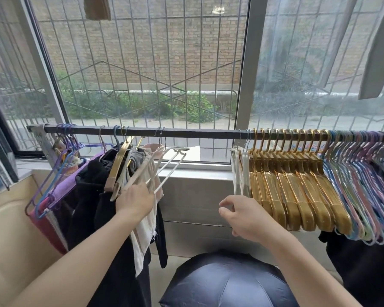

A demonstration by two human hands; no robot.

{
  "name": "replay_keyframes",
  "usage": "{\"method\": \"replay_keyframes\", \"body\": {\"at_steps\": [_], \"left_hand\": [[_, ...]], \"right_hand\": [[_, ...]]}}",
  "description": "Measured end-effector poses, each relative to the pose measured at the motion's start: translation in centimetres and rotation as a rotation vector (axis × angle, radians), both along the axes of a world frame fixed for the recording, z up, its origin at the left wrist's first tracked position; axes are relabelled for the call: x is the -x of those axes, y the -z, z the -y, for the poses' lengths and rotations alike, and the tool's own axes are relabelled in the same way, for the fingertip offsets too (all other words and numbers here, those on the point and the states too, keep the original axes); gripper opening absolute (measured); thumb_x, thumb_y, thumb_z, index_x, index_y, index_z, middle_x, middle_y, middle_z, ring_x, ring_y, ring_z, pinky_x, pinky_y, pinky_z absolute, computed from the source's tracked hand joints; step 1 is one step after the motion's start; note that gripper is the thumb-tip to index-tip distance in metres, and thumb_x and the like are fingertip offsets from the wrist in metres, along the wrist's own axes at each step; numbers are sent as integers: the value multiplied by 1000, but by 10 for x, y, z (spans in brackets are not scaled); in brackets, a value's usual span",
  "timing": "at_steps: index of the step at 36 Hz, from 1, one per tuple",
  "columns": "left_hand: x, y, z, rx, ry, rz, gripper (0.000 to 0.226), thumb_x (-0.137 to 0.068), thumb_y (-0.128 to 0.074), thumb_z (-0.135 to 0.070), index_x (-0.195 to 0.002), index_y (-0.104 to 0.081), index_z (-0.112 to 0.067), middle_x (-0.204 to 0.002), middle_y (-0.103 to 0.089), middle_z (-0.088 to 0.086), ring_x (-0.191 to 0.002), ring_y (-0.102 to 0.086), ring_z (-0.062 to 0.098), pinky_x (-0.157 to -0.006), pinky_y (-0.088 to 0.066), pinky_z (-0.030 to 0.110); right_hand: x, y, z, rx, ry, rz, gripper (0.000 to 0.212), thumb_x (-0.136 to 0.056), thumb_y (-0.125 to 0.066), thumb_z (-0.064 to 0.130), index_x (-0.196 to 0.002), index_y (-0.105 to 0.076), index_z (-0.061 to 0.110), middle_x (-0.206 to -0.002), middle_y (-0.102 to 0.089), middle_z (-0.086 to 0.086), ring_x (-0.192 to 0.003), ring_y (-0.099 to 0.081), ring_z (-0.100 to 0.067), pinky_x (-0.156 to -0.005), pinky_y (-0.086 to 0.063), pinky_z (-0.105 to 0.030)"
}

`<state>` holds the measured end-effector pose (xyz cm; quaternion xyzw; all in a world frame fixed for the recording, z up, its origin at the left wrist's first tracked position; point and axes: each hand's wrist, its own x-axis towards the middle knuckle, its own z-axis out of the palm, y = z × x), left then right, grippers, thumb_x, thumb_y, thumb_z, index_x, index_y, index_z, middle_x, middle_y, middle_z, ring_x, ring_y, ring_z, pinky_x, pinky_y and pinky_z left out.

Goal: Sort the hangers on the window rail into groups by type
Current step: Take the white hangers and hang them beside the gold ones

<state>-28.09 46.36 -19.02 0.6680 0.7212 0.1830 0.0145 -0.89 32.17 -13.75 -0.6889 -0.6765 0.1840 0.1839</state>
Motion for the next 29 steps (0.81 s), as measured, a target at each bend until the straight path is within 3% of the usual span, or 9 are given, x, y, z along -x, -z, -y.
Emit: {"method": "replay_keyframes", "body": {"at_steps": [4,8,10,13,18,20,23,26,29], "left_hand": [[-5,2,11,-75,17,209,40,-105,-38,-37,-134,-51,-13,-119,-66,15,-106,-62,39,-89,-53,49],[-12,-16,17,-151,88,231,57,-105,-38,-31,-160,-26,-30,-121,-69,9,-103,-65,36,-88,-54,49],[-17,-33,15,-123,64,218,45,-107,-37,-30,-152,-38,-20,-120,-68,12,-101,-64,36,-83,-52,46],[-24,-61,1,-99,51,196,26,-106,-39,-28,-123,-50,-12,-106,-66,15,-89,-63,33,-78,-54,45],[-39,-77,-21,-34,96,141,39,-105,-39,-27,-139,-50,-12,-113,-66,17,-92,-66,35,-75,-51,43],[-47,-66,-20,-2,118,107,37,-104,-40,-28,-132,-54,-7,-115,-67,19,-96,-70,38,-79,-56,47],[-56,-31,-6,118,173,26,31,-108,-36,-33,-108,-56,-10,-86,-62,15,-76,-67,27,-87,-58,48],[-56,13,10,281,240,-76,32,-109,-36,-37,-109,-57,-12,-90,-62,5,-75,-66,25,-72,-59,43],[-47,51,31,423,289,-82,32,-108,-42,-33,-121,-60,-11,-88,-58,1,-69,-56,18,-59,-48,36]], "right_hand": [[-5,5,2,20,6,-29,33,-105,-47,36,-131,-62,23,-104,-69,6,-70,-73,-13,-85,-60,-36],[-9,12,2,27,21,-60,31,-105,-47,34,-130,-62,23,-101,-68,5,-65,-74,-15,-79,-61,-31],[-8,14,1,39,17,-68,31,-105,-47,34,-128,-63,23,-101,-68,5,-64,-74,-15,-77,-61,-29],[-2,16,1,49,0,-61,29,-104,-47,35,-125,-64,24,-91,-71,5,-64,-73,-14,-80,-60,-33],[7,21,5,61,-25,-106,26,-103,-48,36,-121,-64,26,-87,-66,11,-62,-73,-15,-76,-58,-31],[9,30,9,89,-19,-146,25,-101,-49,36,-117,-65,28,-82,-63,14,-60,-72,-14,-69,-55,-26],[7,55,16,140,16,-219,22,-98,-49,31,-108,-68,28,-77,-64,12,-53,-68,-11,-60,-49,-23],[3,84,22,196,65,-281,21,-96,-49,26,-100,-69,24,-72,-67,7,-50,-66,-11,-59,-52,-26],[-10,121,26,273,141,-330,21,-95,-49,22,-95,-69,17,-62,-63,3,-49,-63,-14,-57,-52,-28]]}}
